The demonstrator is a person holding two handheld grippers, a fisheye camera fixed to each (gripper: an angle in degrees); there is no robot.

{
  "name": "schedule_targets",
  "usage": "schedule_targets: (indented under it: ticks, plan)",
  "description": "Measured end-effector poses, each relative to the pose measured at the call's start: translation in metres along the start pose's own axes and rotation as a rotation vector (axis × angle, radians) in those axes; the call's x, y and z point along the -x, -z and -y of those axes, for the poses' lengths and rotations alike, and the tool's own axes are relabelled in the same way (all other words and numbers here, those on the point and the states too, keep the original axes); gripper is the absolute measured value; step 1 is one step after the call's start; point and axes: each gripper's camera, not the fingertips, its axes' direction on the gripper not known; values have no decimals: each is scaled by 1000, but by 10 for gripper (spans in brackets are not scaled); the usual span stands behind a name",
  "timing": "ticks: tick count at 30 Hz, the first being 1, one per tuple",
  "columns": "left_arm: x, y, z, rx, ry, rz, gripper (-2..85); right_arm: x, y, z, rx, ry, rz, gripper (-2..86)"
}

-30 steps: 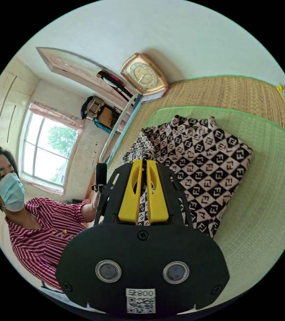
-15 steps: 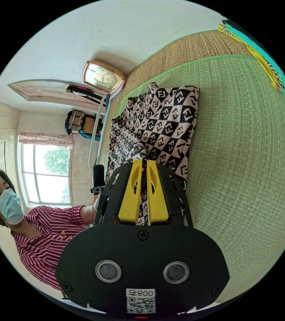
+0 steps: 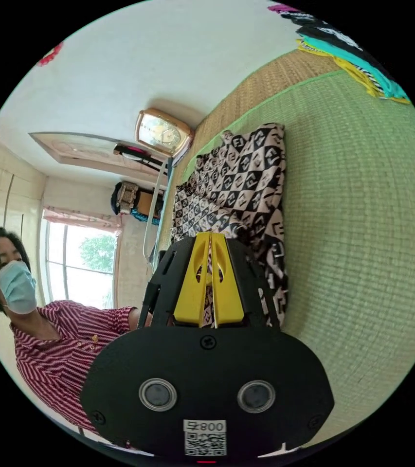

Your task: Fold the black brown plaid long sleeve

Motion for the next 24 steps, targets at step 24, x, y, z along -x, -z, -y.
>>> schedule_targets:
  ticks: [24]
  plan:
    - [-25,196,35,-427,-147,497,0,-38,-74,-18,41,-71,-181,0]
